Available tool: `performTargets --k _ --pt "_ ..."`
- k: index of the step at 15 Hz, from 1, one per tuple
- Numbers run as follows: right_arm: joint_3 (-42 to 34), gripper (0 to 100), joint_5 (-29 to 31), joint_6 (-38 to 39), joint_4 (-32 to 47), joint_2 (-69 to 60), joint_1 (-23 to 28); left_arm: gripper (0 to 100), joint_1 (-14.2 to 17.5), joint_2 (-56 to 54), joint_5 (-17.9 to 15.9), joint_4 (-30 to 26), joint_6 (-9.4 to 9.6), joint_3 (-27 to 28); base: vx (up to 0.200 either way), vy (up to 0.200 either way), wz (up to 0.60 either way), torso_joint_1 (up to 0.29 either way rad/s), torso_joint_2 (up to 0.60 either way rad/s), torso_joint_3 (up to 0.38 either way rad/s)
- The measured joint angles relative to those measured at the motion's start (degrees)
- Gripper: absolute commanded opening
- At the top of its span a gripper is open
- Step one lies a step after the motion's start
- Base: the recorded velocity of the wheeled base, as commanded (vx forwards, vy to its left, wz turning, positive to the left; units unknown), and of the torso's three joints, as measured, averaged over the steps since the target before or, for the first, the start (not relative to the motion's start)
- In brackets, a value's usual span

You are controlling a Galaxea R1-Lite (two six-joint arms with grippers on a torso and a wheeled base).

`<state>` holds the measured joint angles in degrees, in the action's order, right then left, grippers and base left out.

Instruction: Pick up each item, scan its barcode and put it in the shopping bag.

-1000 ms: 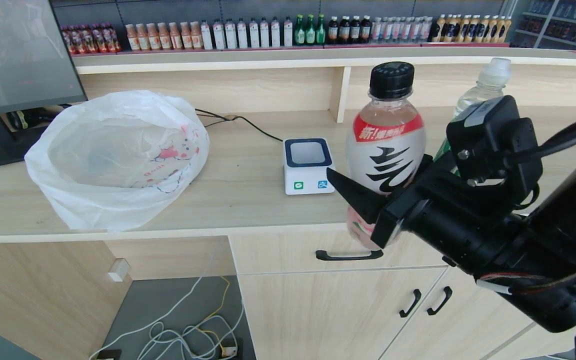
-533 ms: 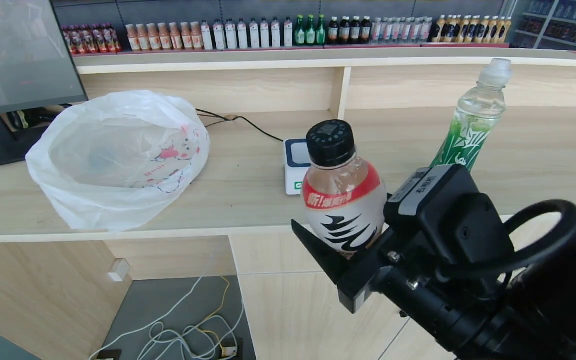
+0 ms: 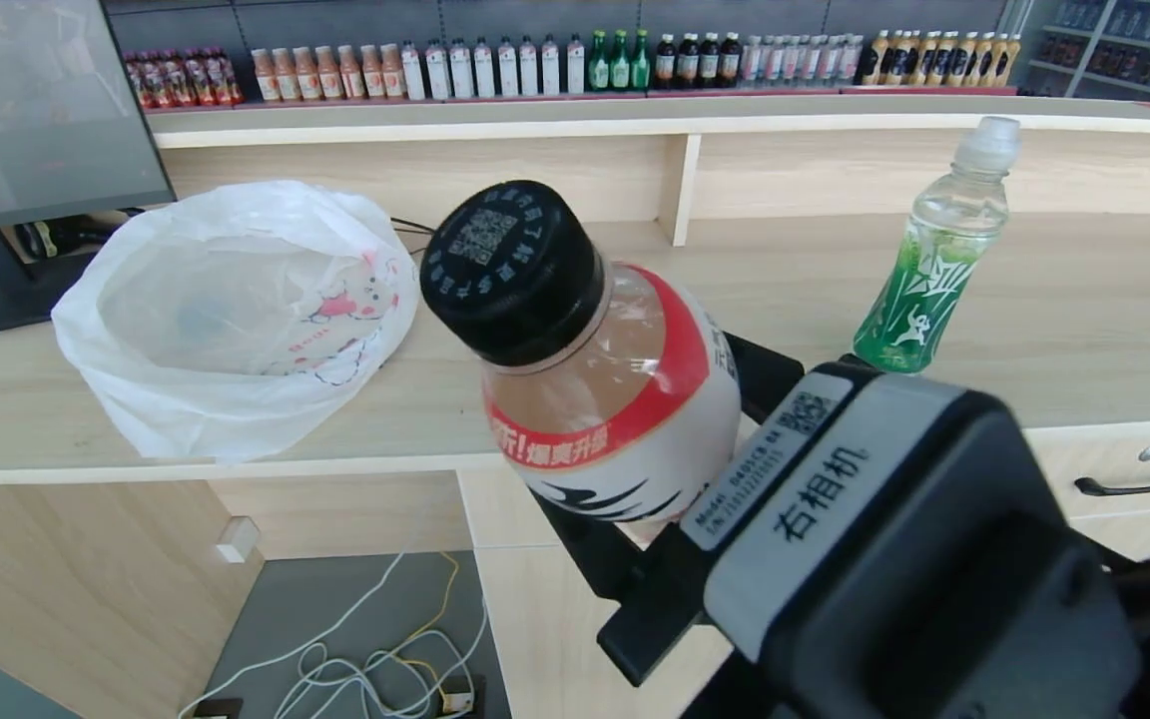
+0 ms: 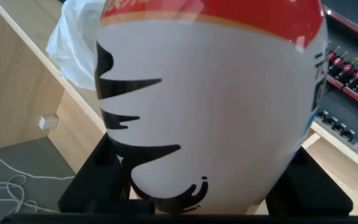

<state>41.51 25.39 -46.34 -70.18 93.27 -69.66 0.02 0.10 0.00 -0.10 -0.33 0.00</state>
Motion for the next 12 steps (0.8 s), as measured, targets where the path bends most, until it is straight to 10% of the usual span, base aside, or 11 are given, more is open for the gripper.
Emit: performTargets --k 12 --pt "-7.89 0 -12.15 -13.57 -7.03 0.78 -3.46 100 0.00 0.00 0.00 0.00 0.00 0.00 0.000 0.000 0.00 0.000 0.00 0.000"
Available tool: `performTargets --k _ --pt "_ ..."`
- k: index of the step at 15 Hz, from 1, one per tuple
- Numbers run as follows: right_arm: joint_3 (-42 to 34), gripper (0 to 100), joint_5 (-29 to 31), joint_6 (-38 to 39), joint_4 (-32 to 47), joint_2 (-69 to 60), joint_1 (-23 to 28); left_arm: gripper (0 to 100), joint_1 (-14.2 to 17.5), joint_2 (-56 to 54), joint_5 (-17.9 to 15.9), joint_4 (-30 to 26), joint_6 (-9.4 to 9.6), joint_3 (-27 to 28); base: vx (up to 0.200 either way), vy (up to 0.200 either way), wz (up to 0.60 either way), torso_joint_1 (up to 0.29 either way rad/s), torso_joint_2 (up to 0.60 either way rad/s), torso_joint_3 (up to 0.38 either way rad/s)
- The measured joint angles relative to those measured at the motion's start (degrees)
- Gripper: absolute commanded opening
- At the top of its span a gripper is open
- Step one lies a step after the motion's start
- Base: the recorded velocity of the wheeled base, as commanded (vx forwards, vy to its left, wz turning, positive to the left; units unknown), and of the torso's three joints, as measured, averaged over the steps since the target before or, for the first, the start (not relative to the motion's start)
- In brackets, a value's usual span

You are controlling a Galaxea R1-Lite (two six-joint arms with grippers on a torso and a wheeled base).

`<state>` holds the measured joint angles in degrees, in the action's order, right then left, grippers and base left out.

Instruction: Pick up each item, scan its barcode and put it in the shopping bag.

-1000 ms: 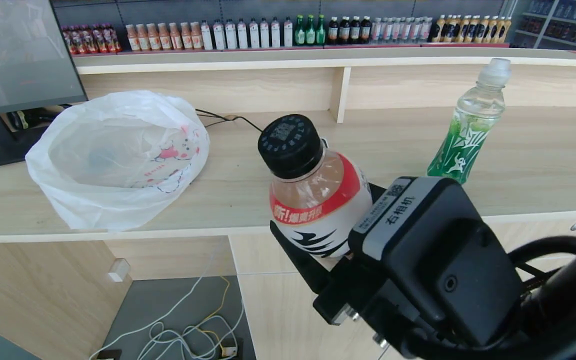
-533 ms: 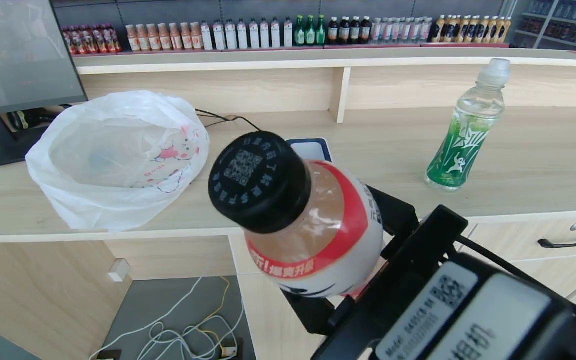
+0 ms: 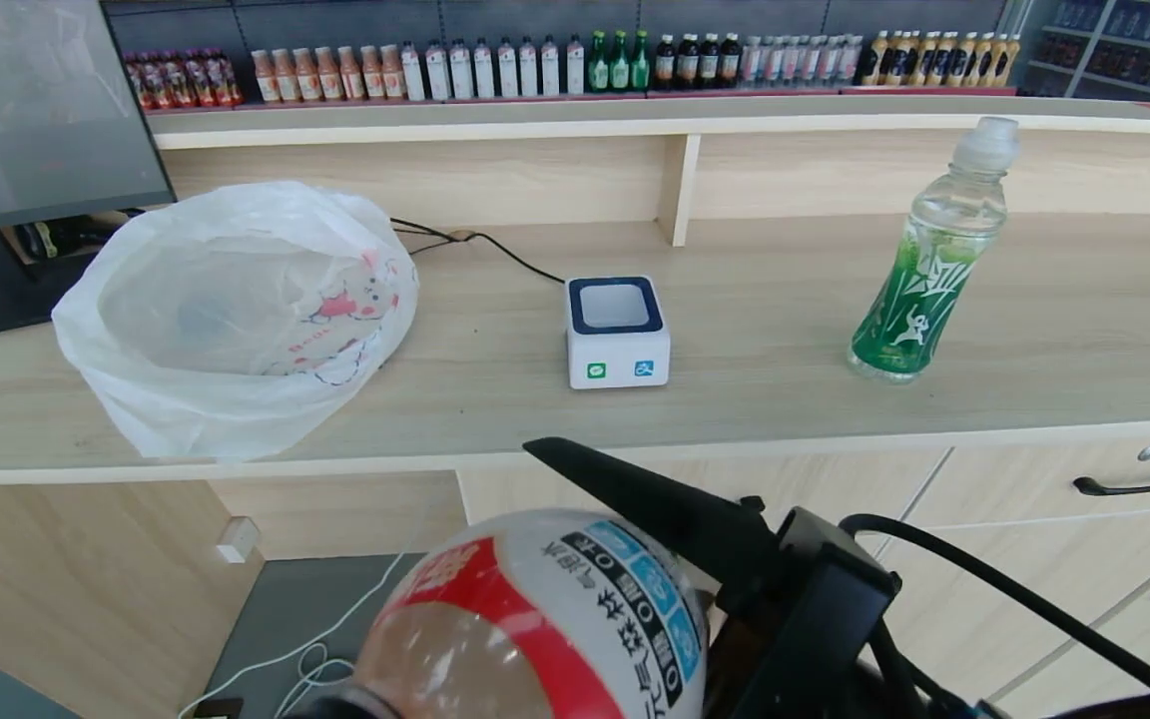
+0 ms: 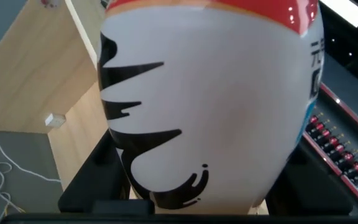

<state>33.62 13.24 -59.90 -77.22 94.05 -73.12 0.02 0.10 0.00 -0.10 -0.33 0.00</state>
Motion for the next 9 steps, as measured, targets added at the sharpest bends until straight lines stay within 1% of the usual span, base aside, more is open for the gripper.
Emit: performTargets --k 6,7,9 --pt "2.34 0 -2.40 -8.08 0.04 0.93 -0.50 100 0.05 0.00 0.00 0.00 0.00 0.00 0.000 0.000 0.00 0.000 0.00 0.000" --pt "2.43 0 -3.61 -9.09 0.22 1.29 -0.66 100 0.05 0.00 0.00 0.00 0.00 0.00 0.000 0.000 0.00 0.000 0.00 0.000" --pt "2.93 0 -3.99 -10.72 0.20 1.97 -1.18 100 0.00 0.00 0.00 0.00 0.00 0.00 0.000 0.000 0.00 0.000 0.00 0.000"
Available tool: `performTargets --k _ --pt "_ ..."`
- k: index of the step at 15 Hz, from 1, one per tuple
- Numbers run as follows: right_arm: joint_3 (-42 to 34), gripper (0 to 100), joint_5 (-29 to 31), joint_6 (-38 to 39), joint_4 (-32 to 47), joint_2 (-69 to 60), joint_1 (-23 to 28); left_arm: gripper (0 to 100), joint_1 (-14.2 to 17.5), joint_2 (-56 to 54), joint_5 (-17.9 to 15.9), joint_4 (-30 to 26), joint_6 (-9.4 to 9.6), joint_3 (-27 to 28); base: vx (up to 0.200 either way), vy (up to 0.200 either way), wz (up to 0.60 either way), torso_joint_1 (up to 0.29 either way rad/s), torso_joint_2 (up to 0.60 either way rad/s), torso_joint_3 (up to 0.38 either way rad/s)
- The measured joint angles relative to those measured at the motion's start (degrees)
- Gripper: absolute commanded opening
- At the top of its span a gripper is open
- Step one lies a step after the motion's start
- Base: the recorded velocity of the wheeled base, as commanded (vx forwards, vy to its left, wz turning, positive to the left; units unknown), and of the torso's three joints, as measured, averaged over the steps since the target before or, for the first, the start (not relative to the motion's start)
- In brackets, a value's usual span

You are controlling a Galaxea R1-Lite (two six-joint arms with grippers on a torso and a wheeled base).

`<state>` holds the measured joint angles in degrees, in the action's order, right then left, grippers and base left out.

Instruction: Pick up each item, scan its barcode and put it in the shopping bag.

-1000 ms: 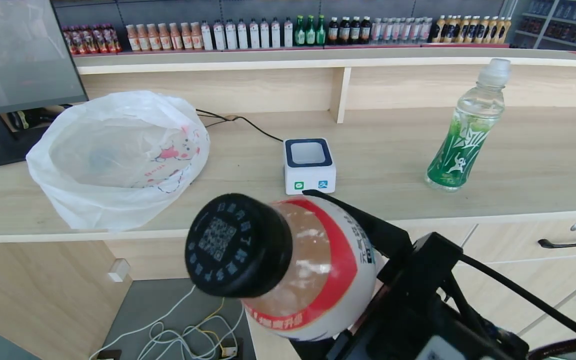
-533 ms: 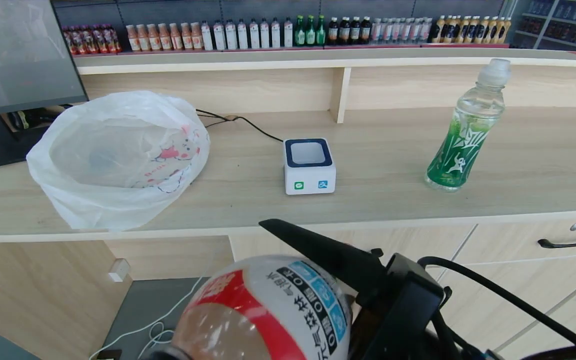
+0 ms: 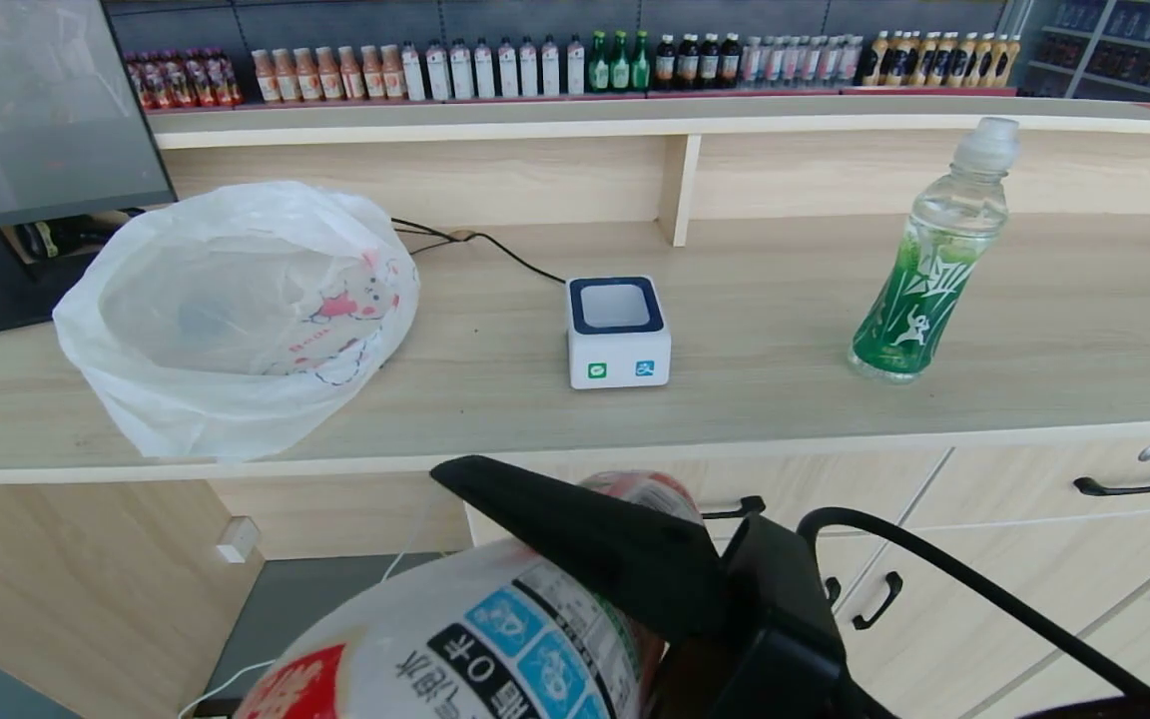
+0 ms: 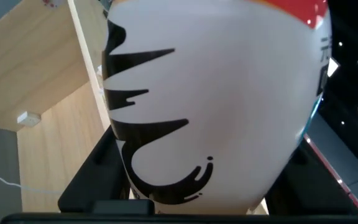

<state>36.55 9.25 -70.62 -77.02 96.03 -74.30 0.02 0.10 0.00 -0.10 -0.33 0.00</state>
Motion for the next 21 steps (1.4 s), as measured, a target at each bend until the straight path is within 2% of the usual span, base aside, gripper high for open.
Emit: performTargets --k 5,11,13,16,21 --pt "0.46 0 0.11 -3.12 0.46 0.59 -0.43 100 0.02 0.00 0.00 0.00 0.00 0.00 0.000 0.000 0.00 0.000 0.00 0.000" --pt "0.02 0 0.16 -10.36 0.13 0.67 -0.48 100 0.05 0.00 0.00 0.00 0.01 0.00 0.000 0.000 0.00 0.000 0.00 0.000" --pt "-0.04 0 -1.29 -12.14 0.09 0.67 -0.48 100 0.05 0.00 0.00 0.00 0.00 0.00 0.000 0.000 0.00 0.000 0.00 0.000" --pt "-0.85 0 -1.56 -15.60 -1.58 0.52 -0.74 100 0.00 0.00 0.00 0.00 0.00 0.00 0.000 0.000 0.00 0.000 0.00 0.000" --pt "-0.02 0 -1.05 -17.02 -6.07 1.85 -0.76 100 0.05 0.00 0.00 0.00 0.00 0.00 0.000 0.000 0.00 0.000 0.00 0.000"
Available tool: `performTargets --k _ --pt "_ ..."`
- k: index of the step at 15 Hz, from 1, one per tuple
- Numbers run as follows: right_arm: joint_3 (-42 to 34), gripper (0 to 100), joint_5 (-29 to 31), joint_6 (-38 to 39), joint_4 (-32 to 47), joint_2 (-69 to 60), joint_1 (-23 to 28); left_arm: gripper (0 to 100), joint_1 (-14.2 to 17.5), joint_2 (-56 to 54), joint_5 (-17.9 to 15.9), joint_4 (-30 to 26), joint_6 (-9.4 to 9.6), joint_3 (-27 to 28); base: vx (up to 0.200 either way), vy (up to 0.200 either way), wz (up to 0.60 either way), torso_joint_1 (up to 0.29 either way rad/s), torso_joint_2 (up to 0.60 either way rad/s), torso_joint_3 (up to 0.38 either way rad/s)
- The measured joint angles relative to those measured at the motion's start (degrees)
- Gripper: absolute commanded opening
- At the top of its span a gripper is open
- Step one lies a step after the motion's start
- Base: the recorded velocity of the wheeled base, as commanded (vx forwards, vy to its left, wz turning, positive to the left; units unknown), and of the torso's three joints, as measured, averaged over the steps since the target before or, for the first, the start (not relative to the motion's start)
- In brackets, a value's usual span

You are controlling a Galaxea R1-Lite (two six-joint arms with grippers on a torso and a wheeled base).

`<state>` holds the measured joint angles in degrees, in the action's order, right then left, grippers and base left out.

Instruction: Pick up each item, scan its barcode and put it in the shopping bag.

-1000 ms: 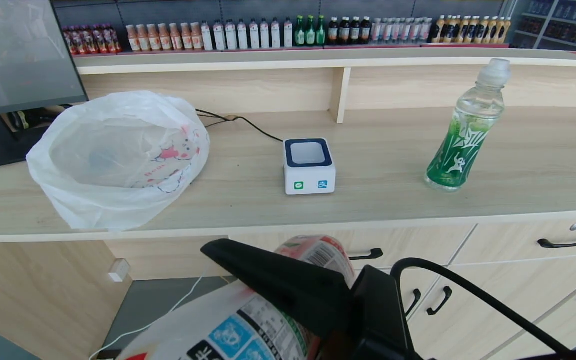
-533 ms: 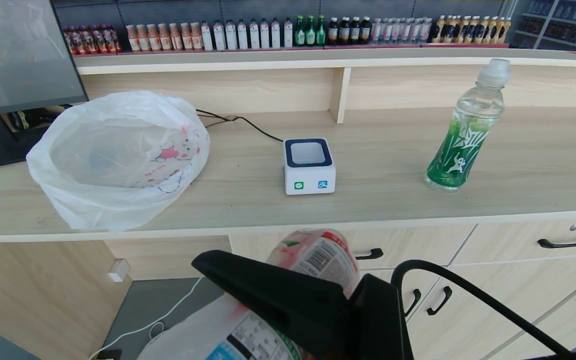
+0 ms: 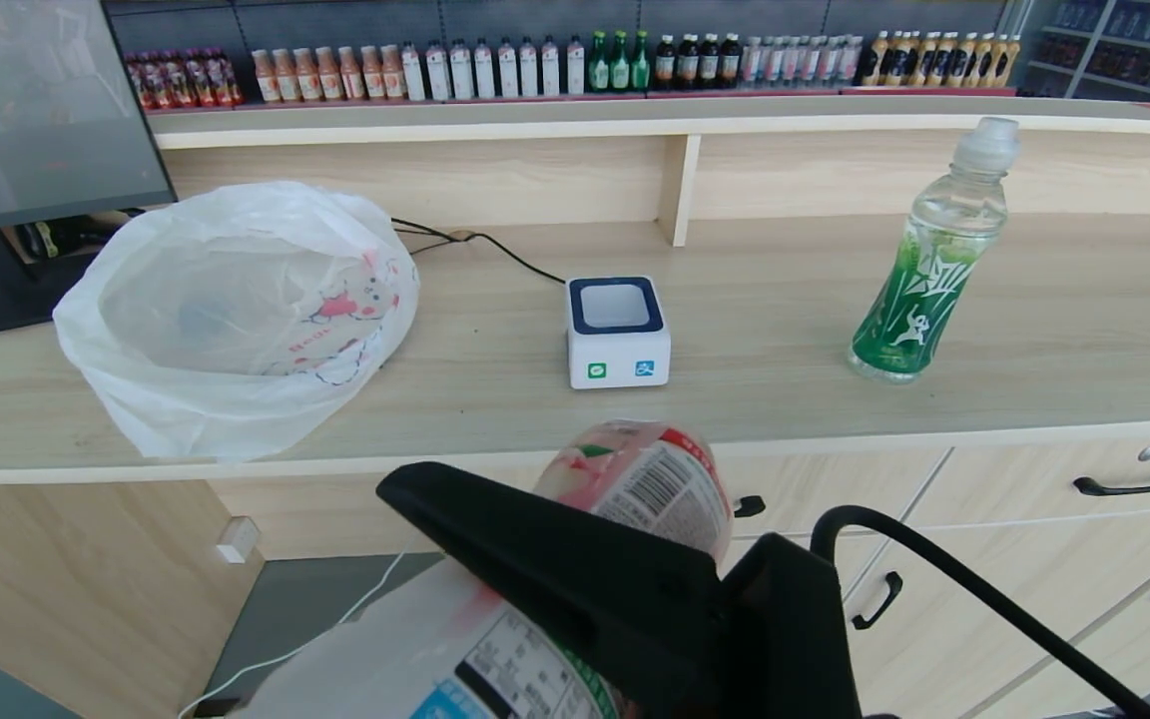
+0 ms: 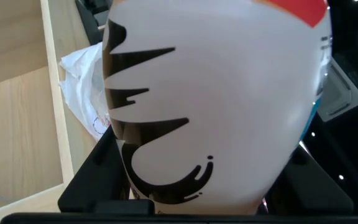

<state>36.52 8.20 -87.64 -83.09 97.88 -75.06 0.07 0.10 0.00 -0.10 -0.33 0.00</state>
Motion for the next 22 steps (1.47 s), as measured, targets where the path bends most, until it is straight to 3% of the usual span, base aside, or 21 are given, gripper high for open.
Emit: performTargets --k 18,22 --pt "-0.17 0 1.37 -3.21 1.01 0.39 0.80 100 0.00 0.00 0.00 0.00 -0.05 0.00 0.000 0.000 0.00 0.000 0.00 0.000" --pt "-0.15 0 1.37 4.62 4.23 0.02 0.80 100 0.00 0.00 0.00 0.00 0.00 0.00 0.000 0.000 0.00 0.000 0.00 0.000"
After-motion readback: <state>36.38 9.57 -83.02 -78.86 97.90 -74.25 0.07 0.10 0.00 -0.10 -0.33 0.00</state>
